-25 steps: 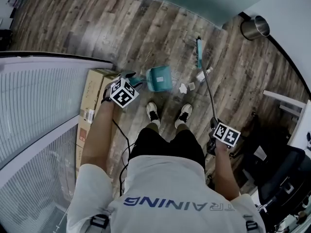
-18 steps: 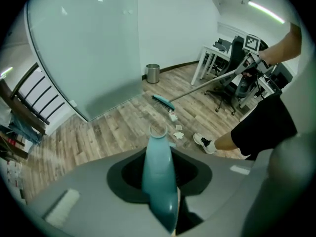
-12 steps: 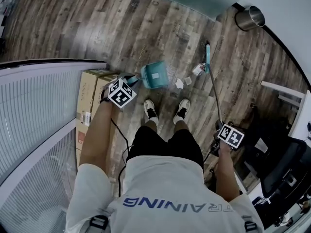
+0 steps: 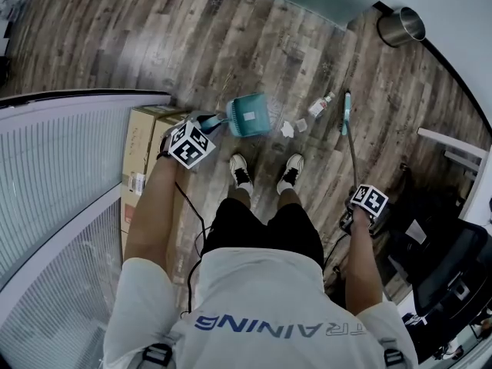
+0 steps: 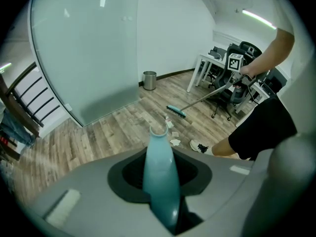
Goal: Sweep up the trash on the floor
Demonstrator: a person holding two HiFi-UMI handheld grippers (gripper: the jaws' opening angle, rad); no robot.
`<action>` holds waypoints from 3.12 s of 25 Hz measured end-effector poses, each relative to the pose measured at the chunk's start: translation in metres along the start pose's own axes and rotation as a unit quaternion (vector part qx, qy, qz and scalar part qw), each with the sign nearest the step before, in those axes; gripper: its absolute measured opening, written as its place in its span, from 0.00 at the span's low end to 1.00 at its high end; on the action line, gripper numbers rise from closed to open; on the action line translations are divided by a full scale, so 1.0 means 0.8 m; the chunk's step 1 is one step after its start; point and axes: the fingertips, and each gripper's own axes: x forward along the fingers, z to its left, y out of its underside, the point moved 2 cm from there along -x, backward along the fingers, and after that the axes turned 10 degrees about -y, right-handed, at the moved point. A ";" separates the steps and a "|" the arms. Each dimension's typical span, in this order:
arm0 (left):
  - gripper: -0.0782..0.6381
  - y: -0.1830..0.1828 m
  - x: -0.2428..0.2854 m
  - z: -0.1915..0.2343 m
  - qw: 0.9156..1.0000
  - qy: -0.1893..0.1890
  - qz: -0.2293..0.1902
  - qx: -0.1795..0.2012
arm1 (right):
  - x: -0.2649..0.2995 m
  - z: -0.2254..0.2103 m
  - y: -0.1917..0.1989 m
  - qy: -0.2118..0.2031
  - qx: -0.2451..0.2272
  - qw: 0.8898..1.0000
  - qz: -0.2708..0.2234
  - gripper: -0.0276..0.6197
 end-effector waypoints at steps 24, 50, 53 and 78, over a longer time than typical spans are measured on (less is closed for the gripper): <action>0.25 -0.011 0.005 -0.005 1.000 0.009 -0.004 0.020 | 0.050 0.157 0.075 -0.073 -0.067 0.992 0.082 0.20; 0.25 -0.005 0.001 -0.010 1.000 0.003 -0.002 0.009 | 0.006 0.234 0.114 -0.154 -0.316 0.929 0.117 0.20; 0.25 0.001 -0.003 -0.009 1.000 0.006 0.009 0.023 | 0.001 0.199 0.102 -0.158 -0.224 0.956 0.109 0.20; 0.25 0.031 -0.023 -0.029 0.996 0.041 0.028 0.067 | 0.045 0.215 0.142 -0.163 -0.056 0.976 0.134 0.20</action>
